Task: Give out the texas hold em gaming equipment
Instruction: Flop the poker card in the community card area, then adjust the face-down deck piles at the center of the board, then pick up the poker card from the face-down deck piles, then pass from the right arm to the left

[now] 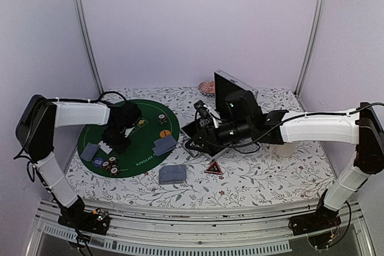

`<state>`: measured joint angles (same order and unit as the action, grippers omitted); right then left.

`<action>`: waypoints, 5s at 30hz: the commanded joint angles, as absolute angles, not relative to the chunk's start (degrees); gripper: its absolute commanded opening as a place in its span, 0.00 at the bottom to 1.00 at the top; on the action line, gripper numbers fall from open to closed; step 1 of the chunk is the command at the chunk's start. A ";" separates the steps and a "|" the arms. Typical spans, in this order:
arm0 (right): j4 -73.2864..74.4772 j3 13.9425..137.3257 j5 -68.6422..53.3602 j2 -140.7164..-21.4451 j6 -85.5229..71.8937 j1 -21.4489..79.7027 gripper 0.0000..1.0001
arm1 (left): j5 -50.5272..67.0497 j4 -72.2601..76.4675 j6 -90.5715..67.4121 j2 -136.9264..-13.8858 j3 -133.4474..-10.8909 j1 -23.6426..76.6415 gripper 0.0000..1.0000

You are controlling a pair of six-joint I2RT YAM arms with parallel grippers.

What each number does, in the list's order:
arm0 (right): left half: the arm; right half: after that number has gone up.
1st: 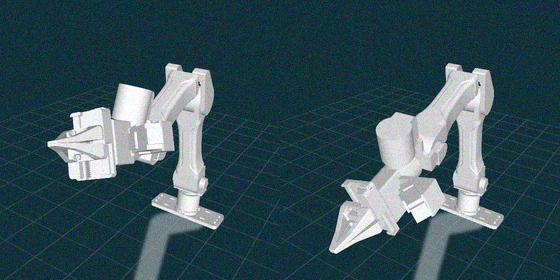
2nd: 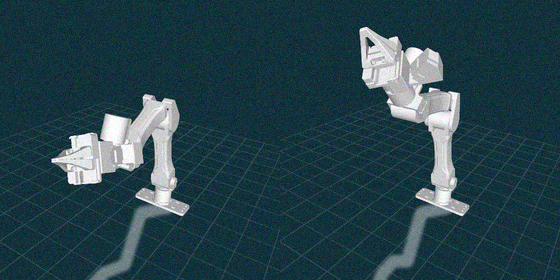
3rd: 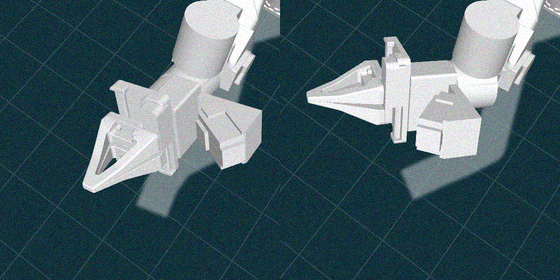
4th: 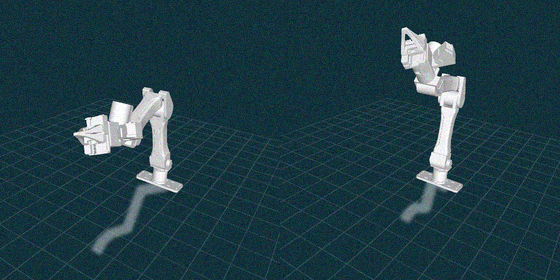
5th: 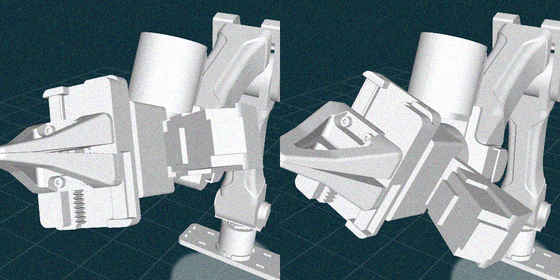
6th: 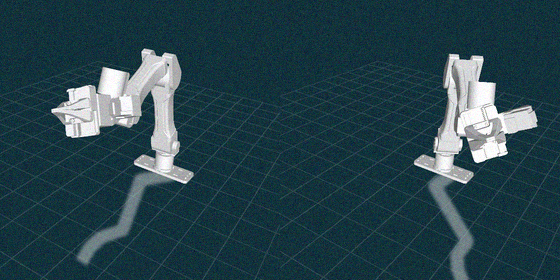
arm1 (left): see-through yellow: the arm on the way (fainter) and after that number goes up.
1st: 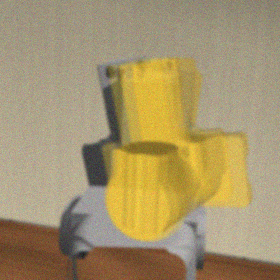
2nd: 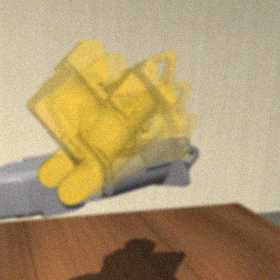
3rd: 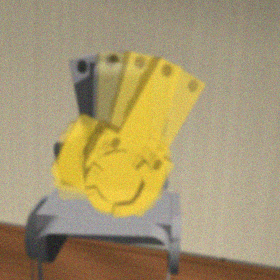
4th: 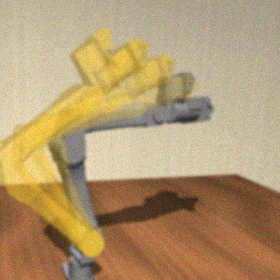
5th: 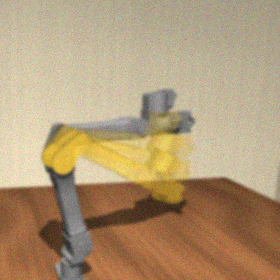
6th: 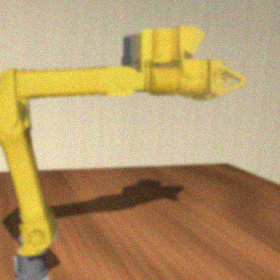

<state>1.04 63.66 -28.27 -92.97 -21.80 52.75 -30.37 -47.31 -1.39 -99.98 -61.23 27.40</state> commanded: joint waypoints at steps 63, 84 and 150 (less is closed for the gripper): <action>11.90 76.17 -22.06 -116.74 -36.17 56.31 0.37 | 12.11 -18.37 -29.09 -84.86 -40.91 42.05 0.41; 16.63 77.02 -18.22 -118.97 -34.29 55.82 0.44 | 13.10 -16.28 -28.78 -88.80 -40.43 43.37 0.39; 5.99 72.16 -37.36 -88.10 -9.46 55.59 0.02 | 47.83 9.97 -26.85 -54.81 -35.66 36.03 0.36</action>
